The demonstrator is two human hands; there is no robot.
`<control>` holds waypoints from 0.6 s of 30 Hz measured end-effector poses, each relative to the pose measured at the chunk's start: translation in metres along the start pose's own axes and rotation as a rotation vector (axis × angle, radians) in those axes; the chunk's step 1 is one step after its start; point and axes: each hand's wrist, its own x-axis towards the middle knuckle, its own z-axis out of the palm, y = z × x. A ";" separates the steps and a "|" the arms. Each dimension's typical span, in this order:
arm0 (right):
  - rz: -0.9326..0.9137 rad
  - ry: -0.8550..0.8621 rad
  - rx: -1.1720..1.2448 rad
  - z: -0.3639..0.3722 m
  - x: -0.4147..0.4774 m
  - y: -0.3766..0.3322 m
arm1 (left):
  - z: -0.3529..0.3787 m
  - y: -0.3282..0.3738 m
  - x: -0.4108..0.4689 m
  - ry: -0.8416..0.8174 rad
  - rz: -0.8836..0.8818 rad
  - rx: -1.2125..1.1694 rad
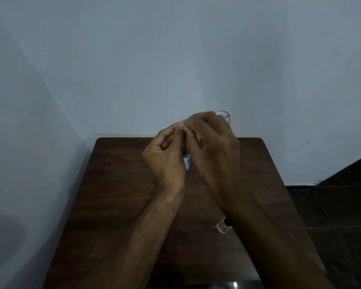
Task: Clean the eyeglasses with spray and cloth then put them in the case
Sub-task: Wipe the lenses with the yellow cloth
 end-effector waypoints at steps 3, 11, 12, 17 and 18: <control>0.020 0.022 -0.089 -0.003 0.000 0.011 | -0.002 0.002 0.000 0.004 -0.023 -0.045; 0.066 0.014 0.005 -0.001 0.000 0.008 | -0.001 0.000 0.004 0.021 -0.006 -0.028; 0.032 -0.018 0.026 0.001 -0.007 0.001 | -0.002 -0.001 0.005 0.021 0.011 0.000; 0.079 0.072 -0.133 -0.006 -0.002 0.030 | -0.004 0.004 0.005 0.012 -0.037 -0.068; 0.123 0.089 -0.150 -0.009 0.003 0.041 | -0.004 0.004 0.004 0.005 -0.038 -0.066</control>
